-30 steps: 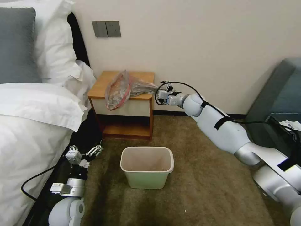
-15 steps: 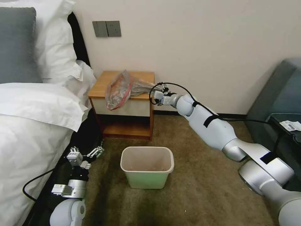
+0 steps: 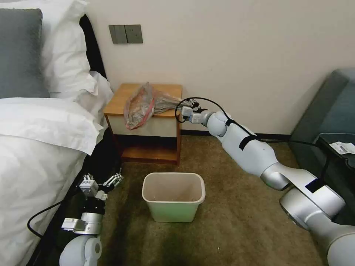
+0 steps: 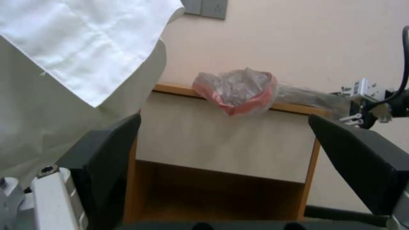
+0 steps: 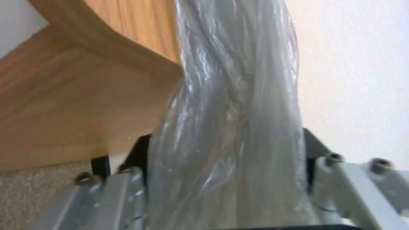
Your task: Pick up the garbage bag from the table and place it over the trash can.
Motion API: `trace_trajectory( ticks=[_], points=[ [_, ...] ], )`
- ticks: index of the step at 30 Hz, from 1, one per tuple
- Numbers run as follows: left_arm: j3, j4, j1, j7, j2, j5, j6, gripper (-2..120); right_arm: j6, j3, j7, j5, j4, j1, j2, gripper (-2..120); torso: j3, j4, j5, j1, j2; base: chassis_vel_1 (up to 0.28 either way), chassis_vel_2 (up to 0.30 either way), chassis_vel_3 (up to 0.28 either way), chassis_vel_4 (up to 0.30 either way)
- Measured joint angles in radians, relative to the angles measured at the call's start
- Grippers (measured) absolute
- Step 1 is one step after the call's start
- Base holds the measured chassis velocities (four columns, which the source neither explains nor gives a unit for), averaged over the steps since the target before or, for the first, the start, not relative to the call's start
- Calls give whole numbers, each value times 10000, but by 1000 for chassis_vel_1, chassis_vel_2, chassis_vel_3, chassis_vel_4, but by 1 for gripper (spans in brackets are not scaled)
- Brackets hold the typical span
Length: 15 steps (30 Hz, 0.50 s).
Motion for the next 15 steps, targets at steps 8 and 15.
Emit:
trace_trajectory(
  ticks=[8, 15],
  points=[
    [-9, 0, 3, -6, 5, 8, 0, 98, -12, 3, 121, 89, -29, -2, 8, 27, 0, 0, 0, 0, 0, 0, 0, 0, 0],
    [3, 18, -38, -13, 4, 8, 4, 98, -16, 7, 136, 125, -28, -5, -27, 2, 0, 0, 0, 0, 0, 0, 0, 0, 0]
  ],
)
